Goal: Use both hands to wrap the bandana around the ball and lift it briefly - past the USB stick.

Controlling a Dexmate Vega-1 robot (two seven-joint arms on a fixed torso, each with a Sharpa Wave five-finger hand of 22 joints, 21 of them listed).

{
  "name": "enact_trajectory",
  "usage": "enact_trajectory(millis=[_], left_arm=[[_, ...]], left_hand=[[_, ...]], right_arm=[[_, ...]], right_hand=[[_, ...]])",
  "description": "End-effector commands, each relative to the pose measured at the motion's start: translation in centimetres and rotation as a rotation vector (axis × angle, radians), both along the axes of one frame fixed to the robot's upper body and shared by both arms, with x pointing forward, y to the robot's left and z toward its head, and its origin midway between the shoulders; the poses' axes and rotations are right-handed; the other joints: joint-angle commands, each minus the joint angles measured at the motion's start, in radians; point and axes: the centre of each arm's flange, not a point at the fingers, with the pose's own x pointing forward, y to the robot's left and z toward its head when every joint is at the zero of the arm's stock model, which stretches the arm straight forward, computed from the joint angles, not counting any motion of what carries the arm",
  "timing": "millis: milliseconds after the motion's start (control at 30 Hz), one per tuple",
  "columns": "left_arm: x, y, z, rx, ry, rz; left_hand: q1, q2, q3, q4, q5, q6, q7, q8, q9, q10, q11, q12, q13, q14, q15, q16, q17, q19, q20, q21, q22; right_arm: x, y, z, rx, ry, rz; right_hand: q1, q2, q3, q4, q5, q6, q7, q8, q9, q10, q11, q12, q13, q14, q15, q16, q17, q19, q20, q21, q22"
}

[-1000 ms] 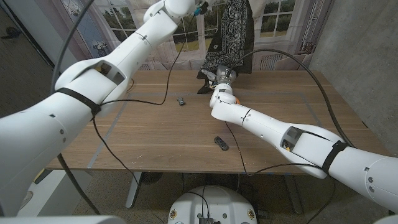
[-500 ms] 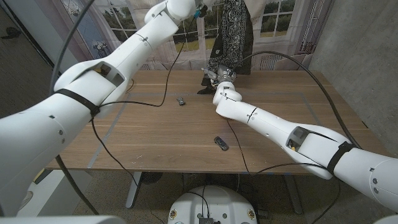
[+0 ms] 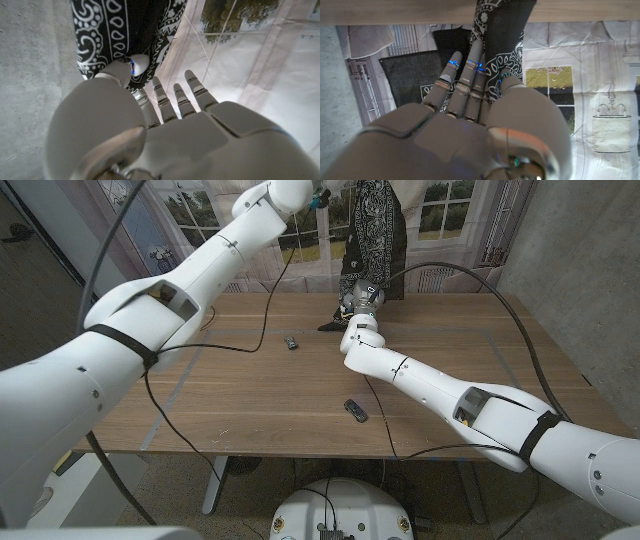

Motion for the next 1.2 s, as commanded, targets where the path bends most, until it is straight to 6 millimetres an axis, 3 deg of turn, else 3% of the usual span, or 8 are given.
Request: enact_trajectory(millis=[33, 333, 733, 967, 1200], left_arm=[[-0.3, 2.2, -0.9, -0.049, -0.082, 0.194], [-0.2, 4.6, -2.2, -0.11, -0.084, 0.288], [-0.3, 7.9, -5.1, -0.226, -0.098, 0.359], [-0.7, 8.7, -7.0, -0.265, -0.114, 0.349], [-1.3, 9.4, -10.0, -0.301, -0.078, 0.255]], left_hand=[[-0.014, 0.0, 0.014, 0.002, 0.012, 0.123, 0.127, 0.052, 0.235, -0.007, -0.003, -0.003, 0.003, 0.001, -0.032, 0.0, 0.005, -0.002, 0.003, 0.007, 0.005], [-0.031, 0.001, 0.025, 0.007, 0.017, 0.086, 0.112, 0.026, 0.214, -0.02, -0.006, -0.008, 0.005, -0.001, -0.032, -0.001, 0.006, 0.0, 0.0, 0.011, 0.007], [-0.052, 0.01, 0.044, 0.012, 0.001, 0.04, 0.103, -0.021, 0.161, -0.048, -0.008, -0.017, 0.009, -0.004, -0.029, -0.002, 0.008, -0.001, -0.003, 0.016, 0.009], [-0.056, 0.011, 0.052, 0.003, -0.032, 0.018, 0.091, -0.049, 0.129, -0.055, -0.01, -0.017, 0.011, -0.005, -0.03, -0.005, 0.005, 0.001, -0.006, 0.021, 0.009], [-0.053, 0.022, 0.03, -0.003, -0.096, 0.013, 0.085, -0.073, 0.1, -0.057, -0.012, -0.015, 0.013, -0.001, -0.031, -0.004, -0.001, 0.008, -0.01, 0.027, 0.009]], right_arm=[[-0.3, -3.3, 0.7, 0.02, -0.075, -0.128], [-0.7, -5.6, 1.6, 0.037, -0.139, -0.224], [-0.7, -9.4, 2.9, 0.085, -0.284, -0.33], [-0.6, -10.9, 2.7, 0.094, -0.342, -0.359], [-0.9, -12.6, 1.7, 0.087, -0.402, -0.375]], right_hand=[[0.05, 0.034, 0.033, -0.014, -0.007, -0.009, 0.004, 0.009, 0.005, -0.015, -0.004, -0.003, 0.008, -0.013, -0.066, -0.008, 0.008, -0.008, -0.003, 0.008, 0.002], [0.065, 0.036, 0.056, -0.003, -0.018, -0.014, 0.003, 0.016, 0.011, -0.025, -0.005, -0.003, 0.016, -0.023, -0.072, -0.012, 0.022, -0.022, -0.008, 0.01, 0.004], [0.07, 0.023, 0.066, 0.002, -0.027, 0.0, 0.001, 0.024, 0.007, -0.006, -0.006, 0.003, 0.017, -0.006, -0.079, -0.013, 0.029, -0.015, -0.006, 0.02, 0.005], [0.068, 0.018, 0.067, 0.006, -0.03, 0.006, -0.005, 0.027, 0.004, 0.0, -0.01, 0.004, 0.015, -0.002, -0.083, -0.015, 0.031, -0.009, -0.008, 0.026, 0.006], [0.066, 0.014, 0.067, 0.008, -0.032, 0.013, -0.01, 0.031, 0.001, 0.004, -0.016, 0.004, 0.013, -0.002, -0.088, -0.018, 0.034, -0.006, -0.009, 0.032, 0.007]])
